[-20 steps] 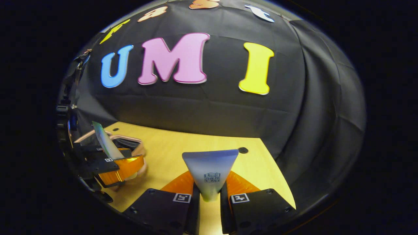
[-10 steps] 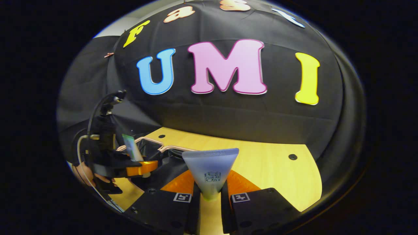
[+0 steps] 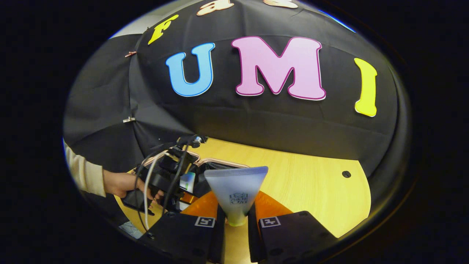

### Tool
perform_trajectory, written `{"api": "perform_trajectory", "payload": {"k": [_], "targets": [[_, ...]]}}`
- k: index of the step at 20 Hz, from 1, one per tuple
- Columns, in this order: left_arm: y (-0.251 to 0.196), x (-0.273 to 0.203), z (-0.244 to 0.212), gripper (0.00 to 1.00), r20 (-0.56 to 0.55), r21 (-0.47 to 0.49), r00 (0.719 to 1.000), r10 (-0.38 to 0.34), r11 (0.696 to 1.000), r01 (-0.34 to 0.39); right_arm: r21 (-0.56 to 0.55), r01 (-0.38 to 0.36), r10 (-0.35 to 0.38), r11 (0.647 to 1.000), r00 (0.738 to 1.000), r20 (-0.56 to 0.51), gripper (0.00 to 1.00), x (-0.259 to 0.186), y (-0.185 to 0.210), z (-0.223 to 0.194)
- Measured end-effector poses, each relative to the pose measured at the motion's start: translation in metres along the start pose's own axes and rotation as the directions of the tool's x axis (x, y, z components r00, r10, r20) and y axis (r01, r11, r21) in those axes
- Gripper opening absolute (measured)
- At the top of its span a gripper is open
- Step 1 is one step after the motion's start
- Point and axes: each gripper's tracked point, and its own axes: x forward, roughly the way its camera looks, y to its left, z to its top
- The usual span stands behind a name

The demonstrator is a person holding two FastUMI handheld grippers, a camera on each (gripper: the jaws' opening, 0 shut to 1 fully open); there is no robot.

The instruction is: First open the suitcase, pack the skin care products into it, and then close the suitcase.

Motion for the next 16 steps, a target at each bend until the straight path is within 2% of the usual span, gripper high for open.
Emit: {"api": "perform_trajectory", "payload": {"k": [2,4,5,6,7,9,10,12,14,16], "targets": [[-0.001,0.006,0.012,0.56,-0.006,0.03,1.0,-0.001,1.0,0.001,0.01,0.011,-0.011,1.0,1.0,-0.004,0.29,0.001,-0.002,0.004],[0.003,-0.001,0.019,0.61,0.009,0.06,0.999,0.049,0.997,-0.049,0.023,0.018,-0.018,1.0,1.0,-0.011,0.29,0.005,-0.002,0.007],[0.006,-0.006,0.023,0.6,0.034,0.066,0.998,0.058,0.996,-0.06,0.025,0.021,-0.02,0.999,1.0,-0.018,0.29,0.008,-0.002,0.008],[0.006,-0.017,0.026,0.64,0.066,0.066,0.997,0.048,0.996,-0.052,0.03,0.021,-0.021,0.999,0.999,-0.028,0.29,0.012,0.0,0.009],[0.004,-0.029,0.027,0.72,0.099,0.058,0.995,0.031,0.998,-0.037,0.037,0.02,-0.018,0.999,0.999,-0.037,0.29,0.015,0.002,0.009],[0.008,-0.063,0.035,1.0,0.218,0.029,0.976,0.027,0.999,-0.034,0.051,0.008,-0.005,0.999,0.998,-0.061,0.29,0.027,0.011,0.008],[0.015,-0.086,0.042,0.99,0.305,0.009,0.952,0.034,0.999,-0.038,0.05,-0.003,0.007,0.999,0.997,-0.08,0.29,0.034,0.019,0.005],[0.039,-0.137,0.05,0.96,0.462,-0.04,0.883,0.086,0.996,-0.076,0.017,-0.019,0.021,1.0,0.991,-0.134,0.29,0.056,0.033,-0.006],[0.075,-0.177,0.042,0.96,0.547,-0.083,0.822,0.156,0.988,-0.132,0.007,-0.026,0.027,1.0,0.977,-0.21,0.29,0.083,0.047,-0.027],[0.115,-0.207,0.033,0.96,0.598,-0.085,0.774,0.208,0.977,-0.197,0.036,-0.022,0.032,0.999,0.951,-0.308,0.29,0.109,0.06,-0.055]]}}
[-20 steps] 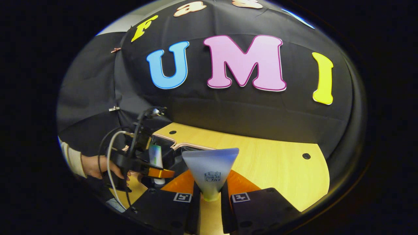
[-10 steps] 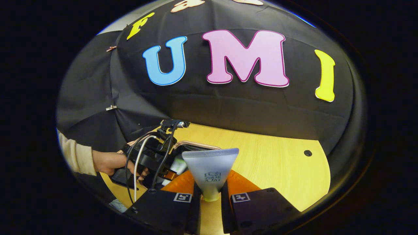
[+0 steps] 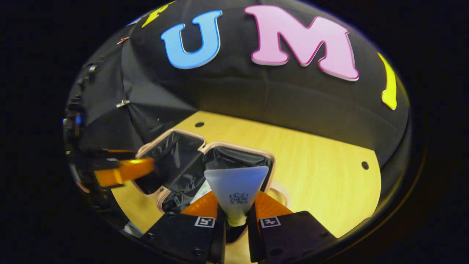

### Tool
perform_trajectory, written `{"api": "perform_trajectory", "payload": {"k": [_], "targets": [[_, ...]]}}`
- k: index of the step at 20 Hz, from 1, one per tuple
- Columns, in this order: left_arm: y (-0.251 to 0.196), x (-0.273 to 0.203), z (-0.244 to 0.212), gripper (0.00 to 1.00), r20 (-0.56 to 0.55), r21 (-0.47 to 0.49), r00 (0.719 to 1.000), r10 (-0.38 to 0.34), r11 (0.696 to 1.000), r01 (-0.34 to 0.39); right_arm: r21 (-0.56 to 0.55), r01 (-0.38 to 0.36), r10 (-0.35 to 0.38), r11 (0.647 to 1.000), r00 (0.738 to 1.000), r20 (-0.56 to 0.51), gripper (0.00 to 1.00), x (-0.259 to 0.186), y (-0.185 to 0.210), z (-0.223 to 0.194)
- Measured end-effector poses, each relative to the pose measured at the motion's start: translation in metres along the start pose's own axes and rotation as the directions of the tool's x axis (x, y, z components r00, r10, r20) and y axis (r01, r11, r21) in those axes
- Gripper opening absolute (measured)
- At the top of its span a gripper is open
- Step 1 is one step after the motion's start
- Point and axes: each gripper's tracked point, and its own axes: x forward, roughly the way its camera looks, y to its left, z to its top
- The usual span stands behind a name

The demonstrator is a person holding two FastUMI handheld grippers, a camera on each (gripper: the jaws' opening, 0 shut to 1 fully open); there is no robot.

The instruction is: First open the suitcase, pack the skin care products into it, and then close the suitcase.

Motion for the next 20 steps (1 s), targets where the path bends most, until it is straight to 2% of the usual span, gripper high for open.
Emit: {"api": "perform_trajectory", "payload": {"k": [1,3,6,7,8,9,11,12,13,14,15,16,17,18,19,20], "targets": [[0.019,-0.012,-0.002,0.96,0.01,0.013,1.0,0.025,1.0,-0.025,0.021,0.001,0.001,1.0,0.998,-0.056,0.26,0.015,0.004,-0.011],[0.056,-0.033,-0.009,0.96,0.007,-0.013,0.997,0.073,0.997,-0.073,0.062,0.033,-0.022,0.998,0.985,-0.173,0.29,0.043,0.007,-0.036],[0.086,-0.061,-0.027,0.96,-0.009,-0.095,0.995,0.103,0.99,-0.103,0.074,0.099,-0.071,0.992,0.946,-0.318,0.29,0.068,0.001,-0.071],[0.095,-0.067,-0.034,0.96,-0.018,-0.114,0.993,0.114,0.987,-0.116,0.107,0.123,-0.079,0.987,0.936,-0.344,0.23,0.074,0.0,-0.075],[0.1,-0.07,-0.042,0.96,-0.031,-0.127,0.992,0.12,0.984,-0.123,0.128,0.136,-0.084,0.982,0.933,-0.35,0.23,0.084,0.004,-0.077],[0.105,-0.073,-0.051,0.96,-0.047,-0.135,0.991,0.124,0.982,-0.129,0.127,0.147,-0.094,0.981,0.932,-0.35,0.3,0.088,0.004,-0.076],[0.116,-0.078,-0.068,0.96,-0.083,-0.136,0.987,0.14,0.979,-0.15,0.097,0.177,-0.13,0.979,0.921,-0.366,0.32,0.093,-0.001,-0.078],[0.122,-0.079,-0.073,0.96,-0.092,-0.133,0.985,0.147,0.978,-0.158,0.084,0.199,-0.153,0.976,0.912,-0.38,0.24,0.094,-0.003,-0.081],[0.127,-0.08,-0.074,0.96,-0.095,-0.128,0.984,0.152,0.978,-0.164,0.085,0.213,-0.165,0.973,0.907,-0.388,0.36,0.093,-0.004,-0.081],[0.133,-0.081,-0.073,0.96,-0.092,-0.122,0.983,0.156,0.978,-0.167,0.096,0.219,-0.168,0.971,0.911,-0.377,0.29,0.092,-0.002,-0.077],[0.136,-0.08,-0.072,0.96,-0.087,-0.115,0.983,0.16,0.979,-0.169,0.104,0.216,-0.167,0.971,0.921,-0.353,0.43,0.088,0.0,-0.069],[0.143,-0.078,-0.069,0.96,-0.084,-0.112,0.982,0.167,0.978,-0.176,0.104,0.209,-0.166,0.972,0.933,-0.32,0.49,0.083,0.0,-0.059],[0.149,-0.074,-0.065,0.96,-0.073,-0.113,0.983,0.169,0.978,-0.177,0.102,0.202,-0.166,0.974,0.945,-0.281,0.66,0.076,-0.001,-0.049],[0.154,-0.069,-0.059,0.96,-0.062,-0.115,0.983,0.17,0.978,-0.176,0.105,0.192,-0.162,0.976,0.956,-0.243,0.75,0.064,-0.002,-0.039],[0.164,-0.064,-0.057,0.96,-0.051,-0.11,0.983,0.176,0.977,-0.181,0.113,0.177,-0.152,0.978,0.968,-0.199,0.91,0.05,-0.002,-0.028],[0.174,-0.056,-0.052,0.96,-0.044,-0.106,0.982,0.183,0.977,-0.187,0.114,0.16,-0.142,0.981,0.978,-0.155,0.95,0.035,-0.004,-0.016]]}}
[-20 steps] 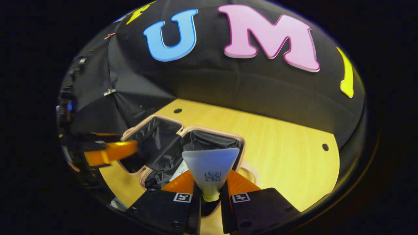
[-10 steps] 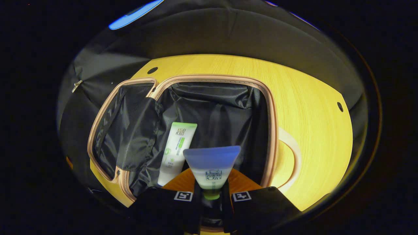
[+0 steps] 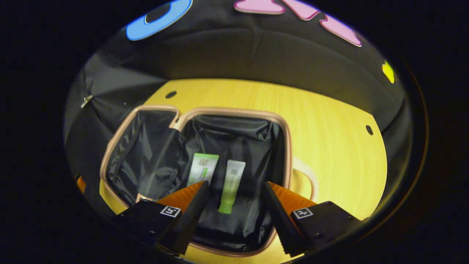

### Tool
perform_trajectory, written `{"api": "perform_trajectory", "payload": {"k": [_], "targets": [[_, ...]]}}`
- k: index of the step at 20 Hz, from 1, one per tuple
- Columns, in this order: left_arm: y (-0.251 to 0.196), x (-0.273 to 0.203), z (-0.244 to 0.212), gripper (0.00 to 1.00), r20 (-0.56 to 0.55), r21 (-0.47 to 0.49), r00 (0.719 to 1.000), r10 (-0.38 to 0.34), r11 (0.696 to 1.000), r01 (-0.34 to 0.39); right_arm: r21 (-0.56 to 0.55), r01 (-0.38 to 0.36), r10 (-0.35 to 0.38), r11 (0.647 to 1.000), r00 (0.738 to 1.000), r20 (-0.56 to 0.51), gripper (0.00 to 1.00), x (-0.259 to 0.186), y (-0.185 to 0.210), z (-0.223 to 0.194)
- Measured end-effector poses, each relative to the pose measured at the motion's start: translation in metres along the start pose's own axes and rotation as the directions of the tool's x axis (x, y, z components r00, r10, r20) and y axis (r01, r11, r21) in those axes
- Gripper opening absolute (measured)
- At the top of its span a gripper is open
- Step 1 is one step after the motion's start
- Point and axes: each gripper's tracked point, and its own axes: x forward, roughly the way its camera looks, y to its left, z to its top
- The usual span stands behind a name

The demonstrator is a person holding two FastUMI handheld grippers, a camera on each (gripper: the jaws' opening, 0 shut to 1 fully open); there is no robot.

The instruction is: First open the suitcase, pack the skin care products into it, and then close the suitcase.

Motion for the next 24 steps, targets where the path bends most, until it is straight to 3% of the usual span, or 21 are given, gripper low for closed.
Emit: {"api": "perform_trajectory", "payload": {"k": [4,7,10,12,17,18,20,22,23,24], "targets": [[0.023,0.052,0.027,0.96,-0.018,-0.054,0.999,-0.043,0.998,0.042,-0.062,-0.007,0.021,0.998,0.974,0.226,0.97,-0.072,-0.02,0.034],[0.048,0.098,0.046,0.95,-0.06,-0.108,0.997,-0.049,0.993,0.042,-0.072,0.036,-0.005,0.997,0.921,0.39,0.97,-0.14,-0.043,0.048],[0.044,0.145,0.035,0.94,-0.188,-0.195,0.974,-0.123,0.977,0.086,-0.047,0.121,-0.084,0.992,0.875,0.476,0.96,-0.189,-0.077,0.037],[0.045,0.18,0.025,0.93,-0.25,-0.262,0.958,-0.141,0.962,0.074,-0.007,0.18,-0.153,0.984,0.856,0.493,0.97,-0.214,-0.1,0.017],[0.043,0.227,0.001,0.9,-0.361,-0.324,0.921,-0.144,0.946,0.021,0.076,0.237,-0.247,0.969,0.883,0.4,0.97,-0.241,-0.135,-0.042],[0.041,0.232,-0.003,0.81,-0.37,-0.345,0.917,-0.149,0.938,0.013,0.099,0.242,-0.261,0.965,0.886,0.384,0.97,-0.243,-0.141,-0.048],[0.034,0.239,-0.011,0.78,-0.385,-0.399,0.907,-0.17,0.917,0.003,0.135,0.246,-0.278,0.96,0.892,0.355,0.97,-0.243,-0.15,-0.056],[0.031,0.244,-0.015,0.54,-0.383,-0.439,0.906,-0.18,0.898,-0.007,0.147,0.258,-0.295,0.955,0.889,0.35,0.97,-0.247,-0.162,-0.057],[0.029,0.245,-0.017,0.28,-0.378,-0.463,0.907,-0.186,0.886,-0.011,0.146,0.266,-0.302,0.953,0.885,0.355,0.97,-0.25,-0.167,-0.056],[0.028,0.245,-0.014,0.23,-0.363,-0.477,0.911,-0.194,0.879,-0.002,0.142,0.275,-0.308,0.951,0.882,0.356,0.97,-0.253,-0.173,-0.058]]}}
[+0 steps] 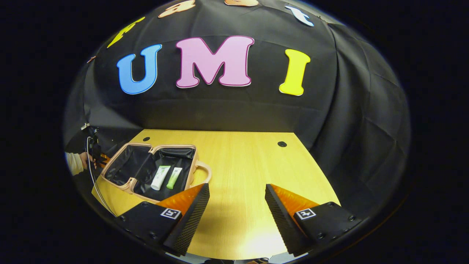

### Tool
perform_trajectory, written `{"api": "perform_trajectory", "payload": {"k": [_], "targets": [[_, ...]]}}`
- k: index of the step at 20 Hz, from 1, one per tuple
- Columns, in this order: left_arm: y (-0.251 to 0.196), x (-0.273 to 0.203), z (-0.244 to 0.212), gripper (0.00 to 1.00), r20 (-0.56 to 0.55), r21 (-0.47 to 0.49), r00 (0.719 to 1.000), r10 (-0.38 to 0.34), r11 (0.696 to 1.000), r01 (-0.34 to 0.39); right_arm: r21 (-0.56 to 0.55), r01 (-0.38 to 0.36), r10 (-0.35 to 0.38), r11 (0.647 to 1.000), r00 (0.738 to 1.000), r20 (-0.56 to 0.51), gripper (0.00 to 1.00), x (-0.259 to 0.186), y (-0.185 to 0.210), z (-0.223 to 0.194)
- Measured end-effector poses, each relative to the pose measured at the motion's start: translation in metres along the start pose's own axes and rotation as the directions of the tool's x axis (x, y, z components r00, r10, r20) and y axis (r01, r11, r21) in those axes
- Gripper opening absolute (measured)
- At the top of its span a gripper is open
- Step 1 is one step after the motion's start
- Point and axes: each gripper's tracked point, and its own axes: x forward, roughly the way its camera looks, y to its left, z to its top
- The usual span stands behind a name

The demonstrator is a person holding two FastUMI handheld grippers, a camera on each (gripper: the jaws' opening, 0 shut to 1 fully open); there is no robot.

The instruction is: First open the suitcase, pack the skin care products into it, and then close the suitcase.

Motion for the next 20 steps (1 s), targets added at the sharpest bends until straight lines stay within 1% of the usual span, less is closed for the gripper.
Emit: {"api": "perform_trajectory", "payload": {"k": [1,2,3,5,6,7,8,9,11,13,15,16,18,20], "targets": [[-0.004,-0.005,0.003,0.18,0.017,0.0,1.0,-0.013,1.0,0.013,-0.008,0.0,0.0,1.0,1.0,0.004,0.97,-0.002,-0.005,-0.001],[-0.01,-0.013,0.008,0.17,0.039,0.016,0.999,-0.034,0.999,0.033,-0.017,0.005,-0.005,1.0,1.0,0.011,0.97,-0.002,-0.01,0.0],[-0.015,-0.023,0.01,0.13,0.057,0.043,0.997,-0.048,0.998,0.046,-0.022,0.009,-0.009,1.0,1.0,0.012,0.96,-0.004,-0.016,-0.002],[-0.024,-0.047,0.023,0.09,0.101,0.112,0.994,-0.04,0.993,0.029,-0.013,0.009,-0.009,1.0,1.0,0.004,0.97,-0.006,-0.027,-0.005],[-0.038,-0.064,0.034,0.09,0.146,0.135,0.987,-0.064,0.99,0.044,-0.006,0.012,-0.012,1.0,1.0,0.005,0.97,-0.006,-0.034,-0.006],[-0.053,-0.085,0.044,0.08,0.19,0.167,0.978,-0.085,0.985,0.053,0.003,0.016,-0.016,1.0,1.0,0.008,0.97,-0.007,-0.041,-0.008],[-0.075,-0.109,0.05,0.12,0.226,0.201,0.968,-0.11,0.977,0.064,0.013,0.016,-0.016,1.0,1.0,0.007,0.97,-0.006,-0.047,-0.011],[-0.103,-0.135,0.048,0.07,0.257,0.25,0.956,-0.142,0.965,0.076,0.019,0.011,-0.011,1.0,1.0,0.004,0.97,-0.006,-0.053,-0.013],[-0.159,-0.183,0.039,0.07,0.315,0.37,0.926,-0.206,0.925,0.08,0.028,-0.008,0.008,1.0,1.0,0.009,0.96,-0.002,-0.062,-0.013],[-0.222,-0.228,0.019,0.07,0.337,0.47,0.898,-0.284,0.877,0.102,0.028,-0.042,0.042,0.999,0.999,0.03,0.97,0.004,-0.07,-0.008],[-0.283,-0.257,-0.019,0.06,0.332,0.516,0.872,-0.36,0.843,0.152,0.01,-0.081,0.081,0.997,0.996,0.046,0.97,0.011,-0.077,-0.004],[-0.311,-0.267,-0.044,0.06,0.32,0.529,0.863,-0.392,0.829,0.18,0.002,-0.098,0.098,0.995,0.994,0.053,0.97,0.014,-0.081,-0.003],[-0.353,-0.275,-0.094,0.06,0.284,0.555,0.851,-0.441,0.8,0.229,0.006,-0.124,0.123,0.992,0.99,0.068,0.97,0.02,-0.086,0.003],[-0.393,-0.27,-0.146,0.07,0.246,0.564,0.834,-0.494,0.773,0.291,0.007,-0.149,0.147,0.989,0.985,0.085,0.97,0.023,-0.088,0.01]]}}
